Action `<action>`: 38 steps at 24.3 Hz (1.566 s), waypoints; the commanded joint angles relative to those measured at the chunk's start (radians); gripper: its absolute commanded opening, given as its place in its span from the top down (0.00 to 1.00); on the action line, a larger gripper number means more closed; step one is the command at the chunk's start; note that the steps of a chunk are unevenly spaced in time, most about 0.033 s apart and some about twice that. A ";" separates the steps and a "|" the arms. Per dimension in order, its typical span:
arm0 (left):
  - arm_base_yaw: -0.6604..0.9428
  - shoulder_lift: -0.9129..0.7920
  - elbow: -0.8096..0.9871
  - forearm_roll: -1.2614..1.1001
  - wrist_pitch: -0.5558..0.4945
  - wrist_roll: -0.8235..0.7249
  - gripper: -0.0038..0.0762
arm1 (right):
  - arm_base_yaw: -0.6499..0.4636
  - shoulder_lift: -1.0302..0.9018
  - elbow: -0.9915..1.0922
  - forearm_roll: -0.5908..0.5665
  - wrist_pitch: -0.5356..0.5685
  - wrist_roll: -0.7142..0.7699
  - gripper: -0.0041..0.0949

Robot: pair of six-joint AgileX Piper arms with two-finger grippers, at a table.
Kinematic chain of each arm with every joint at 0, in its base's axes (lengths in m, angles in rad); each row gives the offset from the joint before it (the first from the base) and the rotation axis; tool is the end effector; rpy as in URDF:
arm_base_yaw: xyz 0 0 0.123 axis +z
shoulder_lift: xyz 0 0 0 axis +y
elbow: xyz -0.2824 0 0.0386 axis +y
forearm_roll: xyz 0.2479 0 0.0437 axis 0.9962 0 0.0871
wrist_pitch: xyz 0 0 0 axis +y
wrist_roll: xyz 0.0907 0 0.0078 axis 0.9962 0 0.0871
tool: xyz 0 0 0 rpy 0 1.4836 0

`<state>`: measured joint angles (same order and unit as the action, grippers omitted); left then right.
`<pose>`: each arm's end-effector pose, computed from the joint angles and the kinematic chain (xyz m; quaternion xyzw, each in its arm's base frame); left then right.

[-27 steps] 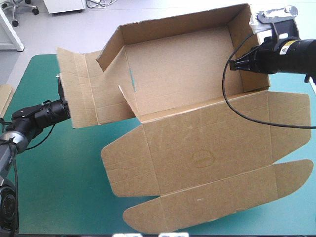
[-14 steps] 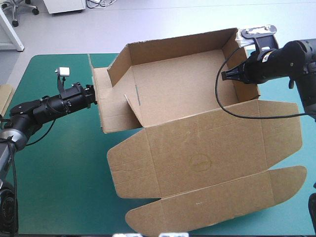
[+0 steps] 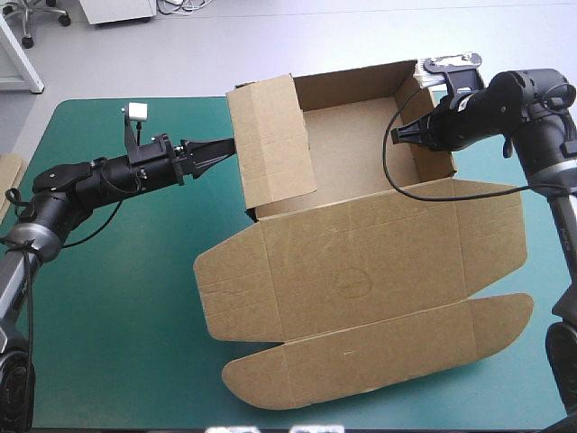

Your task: Fold the box

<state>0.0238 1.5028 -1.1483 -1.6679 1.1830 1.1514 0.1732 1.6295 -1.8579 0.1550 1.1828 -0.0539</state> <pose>0.3041 -0.0767 0.3611 0.1571 0.6943 -0.5612 0.4224 0.3377 0.0723 0.4328 -0.1033 0.9302 0.0977 0.3383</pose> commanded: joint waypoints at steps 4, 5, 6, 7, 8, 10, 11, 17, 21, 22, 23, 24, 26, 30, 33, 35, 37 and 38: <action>-0.006 -0.040 -0.035 -0.064 -0.004 -0.082 0.73 | -0.005 -0.043 -0.026 0.045 -0.058 0.006 0.98; -0.006 -0.040 -0.035 -0.066 -0.004 -0.086 0.60 | -0.005 -0.043 -0.026 0.045 -0.058 0.006 0.98; -0.006 -0.040 -0.035 -0.066 0.004 -0.086 0.51 | -0.005 -0.043 -0.026 0.045 -0.058 0.008 0.98; -0.006 -0.040 -0.039 -0.066 0.013 -0.086 0.41 | -0.005 -0.043 -0.026 0.045 -0.060 0.008 0.98; -0.006 -0.040 -0.046 -0.061 0.029 -0.086 0.36 | -0.005 -0.043 -0.026 0.045 -0.060 0.008 0.98; -0.009 -0.040 -0.065 -0.061 0.042 -0.101 0.36 | -0.005 -0.043 -0.026 0.045 -0.065 0.008 0.98; -0.013 -0.040 -0.076 -0.056 0.037 -0.109 0.36 | -0.005 -0.043 -0.026 0.045 -0.067 0.008 0.98; -0.075 -0.040 -0.145 0.064 -0.066 -0.193 0.36 | -0.005 -0.043 -0.026 0.049 -0.072 0.011 0.98; -0.119 -0.040 -0.188 0.199 -0.175 -0.291 0.36 | -0.005 -0.043 -0.026 0.049 -0.072 0.011 0.98; -0.129 -0.040 -0.197 0.228 -0.195 -0.316 0.36 | -0.005 -0.043 -0.026 0.049 -0.072 0.015 0.98; -0.140 -0.040 -0.207 0.258 -0.215 -0.342 0.36 | -0.005 -0.043 -0.026 0.044 -0.072 0.017 0.98; -0.149 -0.040 -0.216 0.284 -0.230 -0.365 0.36 | -0.005 -0.043 -0.026 0.042 -0.072 0.021 0.97; -0.170 -0.040 -0.244 0.360 -0.271 -0.433 0.36 | -0.005 -0.041 -0.026 0.032 -0.073 0.046 0.97; -0.220 -0.040 -0.307 0.577 -0.363 -0.584 0.36 | -0.005 -0.041 -0.026 0.023 -0.076 0.081 0.97; -0.281 -0.027 -0.378 0.792 -0.417 -0.747 0.36 | -0.005 -0.039 -0.026 0.015 -0.078 0.114 0.97; -0.313 0.003 -0.433 0.890 -0.411 -0.830 0.36 | -0.005 -0.033 -0.026 0.037 -0.078 0.123 0.97; -0.336 0.042 -0.489 0.992 -0.367 -0.920 0.36 | 0.002 -0.022 -0.026 0.048 -0.078 0.131 0.97; -0.350 0.069 -0.527 1.067 -0.334 -0.975 0.38 | 0.014 -0.012 -0.026 0.046 -0.078 0.142 0.97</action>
<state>-0.3037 1.5737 -1.6015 -0.6813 0.8413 0.2663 0.1747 1.6485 -1.8556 0.1463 1.1707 0.0607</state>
